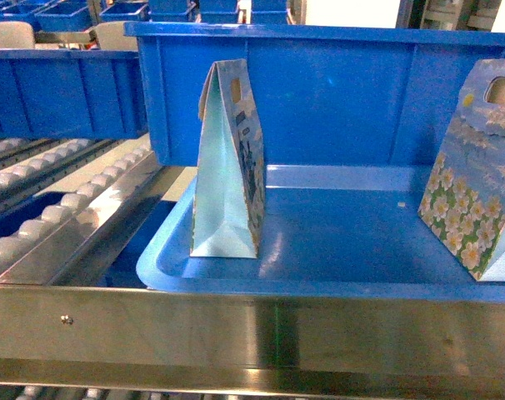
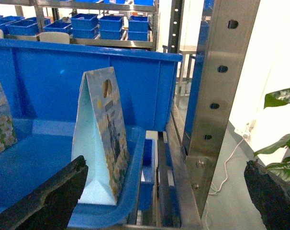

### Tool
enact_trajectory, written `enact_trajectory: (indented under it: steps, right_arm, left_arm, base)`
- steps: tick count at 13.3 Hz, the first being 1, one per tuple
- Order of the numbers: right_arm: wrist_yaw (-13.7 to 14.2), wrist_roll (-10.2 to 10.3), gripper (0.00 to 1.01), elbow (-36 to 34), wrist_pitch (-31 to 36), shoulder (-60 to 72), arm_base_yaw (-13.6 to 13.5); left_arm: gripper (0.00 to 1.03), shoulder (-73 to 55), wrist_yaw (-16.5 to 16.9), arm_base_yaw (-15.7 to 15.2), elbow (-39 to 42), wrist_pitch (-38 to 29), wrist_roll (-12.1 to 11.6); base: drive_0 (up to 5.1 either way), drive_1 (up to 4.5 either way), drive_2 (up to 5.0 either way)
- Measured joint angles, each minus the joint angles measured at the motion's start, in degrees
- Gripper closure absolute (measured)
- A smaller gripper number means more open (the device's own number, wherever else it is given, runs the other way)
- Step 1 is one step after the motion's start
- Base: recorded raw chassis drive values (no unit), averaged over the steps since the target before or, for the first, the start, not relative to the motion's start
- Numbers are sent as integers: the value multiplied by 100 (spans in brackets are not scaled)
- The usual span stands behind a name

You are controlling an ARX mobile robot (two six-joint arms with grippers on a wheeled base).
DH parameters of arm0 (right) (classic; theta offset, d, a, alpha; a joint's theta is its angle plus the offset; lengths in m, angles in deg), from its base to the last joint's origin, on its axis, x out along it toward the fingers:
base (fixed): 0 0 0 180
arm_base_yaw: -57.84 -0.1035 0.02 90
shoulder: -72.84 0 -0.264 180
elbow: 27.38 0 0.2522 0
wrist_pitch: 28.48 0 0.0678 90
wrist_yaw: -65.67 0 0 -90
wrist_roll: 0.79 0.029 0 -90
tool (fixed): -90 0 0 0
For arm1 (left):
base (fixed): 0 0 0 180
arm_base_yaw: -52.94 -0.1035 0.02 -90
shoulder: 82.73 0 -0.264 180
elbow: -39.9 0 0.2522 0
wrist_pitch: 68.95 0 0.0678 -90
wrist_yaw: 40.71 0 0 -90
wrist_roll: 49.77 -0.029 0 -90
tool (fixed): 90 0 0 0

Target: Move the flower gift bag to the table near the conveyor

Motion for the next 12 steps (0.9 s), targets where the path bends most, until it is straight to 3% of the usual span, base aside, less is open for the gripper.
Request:
enact_trajectory:
  steps: [2, 4, 8, 9, 12]
  right_arm:
    - [-131, -33, 3, 468, 885, 1200, 7]
    - [-245, -66, 3, 984, 1193, 2175, -181]
    - [-42, -50, 3, 2175, 1565, 3624, -649]
    - [98, -42, 3, 2358, 1556, 3899, -748]
    - [199, -39, 3, 2365, 1545, 3932, -769]
  left_arm:
    - [5, -1475, -44, 348, -531, -1266, -13]
    - [5, -2603, -85, 638, -1174, -1993, -15]
    - [5, -3901, -238, 1025, -2100, -2669, -35]
    - [5, -4133, -326, 1091, -2264, -2492, -33]
    - [5, -4177, -409, 1123, -2260, -2481, -33]
  base:
    - [496, -146, -325]
    - [496, -146, -325]
    - [496, -146, -325]
    - [496, -146, -325]
    - [496, -146, -325]
